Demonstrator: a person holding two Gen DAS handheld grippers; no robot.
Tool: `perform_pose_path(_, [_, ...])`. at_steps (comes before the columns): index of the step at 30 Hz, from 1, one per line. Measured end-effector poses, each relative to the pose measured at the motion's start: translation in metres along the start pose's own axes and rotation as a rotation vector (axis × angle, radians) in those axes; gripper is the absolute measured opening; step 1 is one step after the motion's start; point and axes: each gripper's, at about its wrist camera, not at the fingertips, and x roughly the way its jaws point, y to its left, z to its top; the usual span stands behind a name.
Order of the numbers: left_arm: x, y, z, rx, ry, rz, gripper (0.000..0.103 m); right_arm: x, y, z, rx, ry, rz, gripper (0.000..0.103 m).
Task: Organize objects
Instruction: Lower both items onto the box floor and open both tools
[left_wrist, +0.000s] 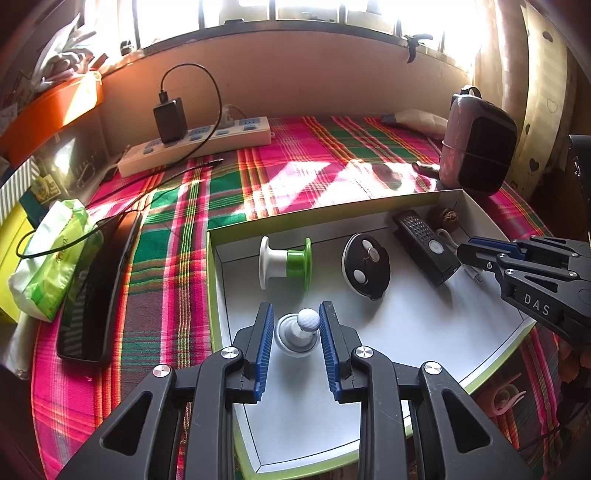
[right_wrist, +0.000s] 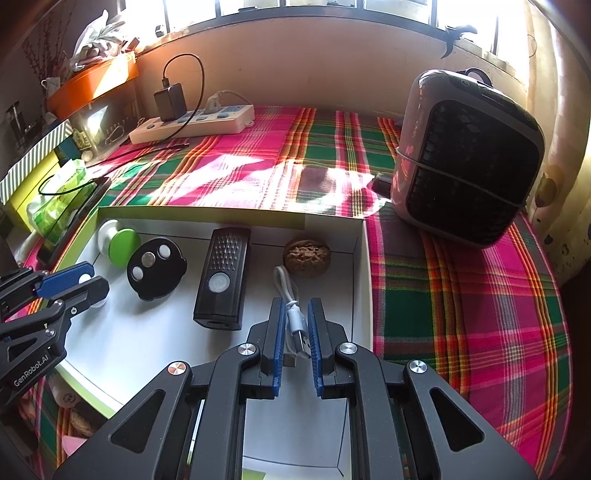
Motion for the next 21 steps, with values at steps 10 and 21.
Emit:
perform_pose_path(10, [-0.001,0.001,-0.001,-0.001,-0.002,0.001,0.028,-0.001,0.000,-0.001,0.012,-0.001,0.005,0.013])
perform_pose_path(21, [-0.016,0.001,-0.009,-0.002,-0.018,0.001,0.030,-0.011,0.008,-0.005,0.006,-0.021,0.027,0.024])
